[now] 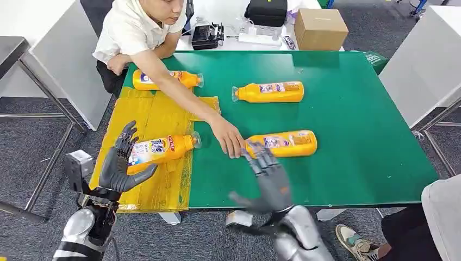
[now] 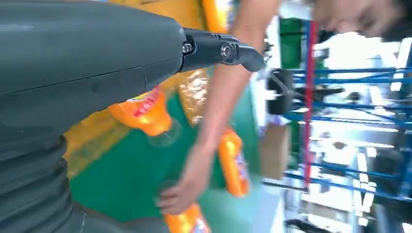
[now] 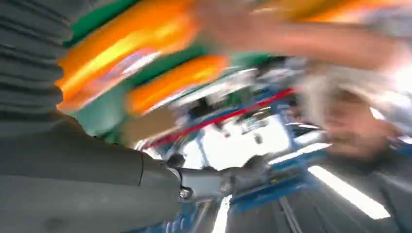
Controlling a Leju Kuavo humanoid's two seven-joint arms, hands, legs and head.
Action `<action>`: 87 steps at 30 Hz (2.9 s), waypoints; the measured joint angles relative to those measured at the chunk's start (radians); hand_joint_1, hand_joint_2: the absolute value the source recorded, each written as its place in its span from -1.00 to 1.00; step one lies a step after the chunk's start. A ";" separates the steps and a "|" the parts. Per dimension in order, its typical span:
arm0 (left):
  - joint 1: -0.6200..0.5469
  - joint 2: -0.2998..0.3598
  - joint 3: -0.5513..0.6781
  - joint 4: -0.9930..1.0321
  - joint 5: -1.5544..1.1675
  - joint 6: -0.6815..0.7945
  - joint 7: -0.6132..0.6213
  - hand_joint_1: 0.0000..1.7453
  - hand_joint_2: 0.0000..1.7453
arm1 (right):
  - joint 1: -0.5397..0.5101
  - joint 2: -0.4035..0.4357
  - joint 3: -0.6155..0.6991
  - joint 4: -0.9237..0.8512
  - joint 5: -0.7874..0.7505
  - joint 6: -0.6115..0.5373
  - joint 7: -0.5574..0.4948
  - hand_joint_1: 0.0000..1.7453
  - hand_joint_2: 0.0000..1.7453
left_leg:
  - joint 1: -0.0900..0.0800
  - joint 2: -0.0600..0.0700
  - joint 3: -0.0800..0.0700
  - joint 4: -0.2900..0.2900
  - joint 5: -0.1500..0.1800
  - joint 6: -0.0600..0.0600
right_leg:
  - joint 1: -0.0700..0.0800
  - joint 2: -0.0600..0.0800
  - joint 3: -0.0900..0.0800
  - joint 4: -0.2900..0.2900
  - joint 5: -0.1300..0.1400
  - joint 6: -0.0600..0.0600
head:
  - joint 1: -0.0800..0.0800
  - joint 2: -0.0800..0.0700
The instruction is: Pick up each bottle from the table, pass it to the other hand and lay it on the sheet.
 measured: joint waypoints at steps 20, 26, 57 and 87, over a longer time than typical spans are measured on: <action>0.161 0.009 0.024 -0.154 -0.114 0.053 -0.033 -1.00 1.00 | -0.175 -0.196 -0.306 0.391 0.239 0.035 0.148 -1.00 1.00 | -0.001 0.001 -0.001 0.000 0.001 0.001 | -0.001 0.000 -0.001 0.000 0.001 0.002 | -0.001 0.000; 0.161 0.005 0.024 -0.154 -0.114 0.051 -0.029 -1.00 1.00 | -0.247 -0.201 -0.297 0.499 0.233 0.053 0.152 -1.00 1.00 | -0.001 0.000 -0.001 0.000 0.001 0.002 | -0.001 0.000 -0.001 0.000 0.001 0.002 | -0.001 0.000; 0.026 -0.007 -0.006 -0.045 -0.088 0.022 -0.024 -1.00 1.00 | -0.445 -0.076 -0.221 0.754 0.167 0.174 0.104 -1.00 1.00 | -0.001 0.001 0.000 0.000 0.003 0.001 | -0.001 0.000 -0.001 0.001 0.002 0.002 | -0.001 0.000; -0.068 -0.043 -0.053 0.072 -0.056 -0.012 0.003 -1.00 1.00 | -0.542 0.016 -0.122 0.837 0.011 0.491 0.183 1.00 1.00 | 0.000 0.003 0.009 0.000 0.004 0.001 | 0.000 0.000 0.006 0.000 0.005 0.001 | -0.001 0.000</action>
